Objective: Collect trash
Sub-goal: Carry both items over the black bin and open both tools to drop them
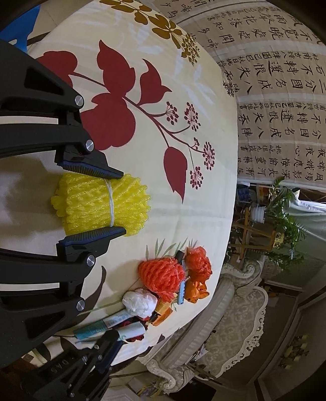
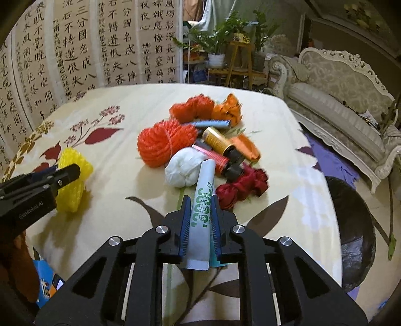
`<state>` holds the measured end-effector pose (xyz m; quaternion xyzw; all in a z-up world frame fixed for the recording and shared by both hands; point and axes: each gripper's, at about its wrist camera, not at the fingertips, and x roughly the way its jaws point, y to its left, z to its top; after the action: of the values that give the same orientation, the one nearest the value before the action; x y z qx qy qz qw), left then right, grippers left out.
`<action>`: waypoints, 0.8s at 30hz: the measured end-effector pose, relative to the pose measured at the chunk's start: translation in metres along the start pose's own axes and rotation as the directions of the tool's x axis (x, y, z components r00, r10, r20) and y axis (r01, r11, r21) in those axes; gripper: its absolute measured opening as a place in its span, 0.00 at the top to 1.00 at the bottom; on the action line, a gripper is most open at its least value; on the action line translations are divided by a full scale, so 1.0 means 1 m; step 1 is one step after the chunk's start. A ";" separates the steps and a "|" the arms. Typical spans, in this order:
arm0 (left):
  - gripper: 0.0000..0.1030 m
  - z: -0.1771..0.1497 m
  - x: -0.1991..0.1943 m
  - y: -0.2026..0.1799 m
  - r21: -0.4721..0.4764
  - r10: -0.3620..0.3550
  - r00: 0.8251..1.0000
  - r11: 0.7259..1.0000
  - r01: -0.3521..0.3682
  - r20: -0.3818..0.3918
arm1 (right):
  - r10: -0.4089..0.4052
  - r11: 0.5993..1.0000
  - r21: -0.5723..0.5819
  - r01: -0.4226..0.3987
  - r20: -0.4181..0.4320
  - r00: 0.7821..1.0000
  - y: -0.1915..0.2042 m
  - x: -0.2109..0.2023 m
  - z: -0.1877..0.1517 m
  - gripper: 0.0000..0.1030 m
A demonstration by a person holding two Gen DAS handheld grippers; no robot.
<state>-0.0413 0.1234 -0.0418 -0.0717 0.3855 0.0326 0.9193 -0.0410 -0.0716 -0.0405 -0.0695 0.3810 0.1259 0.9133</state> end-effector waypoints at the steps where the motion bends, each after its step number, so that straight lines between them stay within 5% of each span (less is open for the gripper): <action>1: 0.62 0.001 0.000 -0.001 0.000 -0.002 1.000 1.000 0.002 0.002 | -0.002 1.000 0.003 0.002 0.007 1.000 -0.003 -0.003 0.001 0.84; 13: 0.62 0.013 -0.011 -0.063 0.069 -0.116 0.992 0.991 0.113 0.051 | -0.149 0.985 0.105 0.140 0.086 0.985 -0.078 -0.031 0.004 0.84; 24: 0.62 0.014 0.000 -0.182 0.229 -0.289 0.957 0.934 0.275 0.027 | -0.324 0.917 0.269 0.293 0.078 0.943 -0.181 -0.046 -0.025 0.84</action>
<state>-0.0105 -0.0539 -0.0129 -0.0218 0.3446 -0.1408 0.9279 -0.0381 -0.2585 -0.0194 -0.0036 0.3219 -0.0658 0.9445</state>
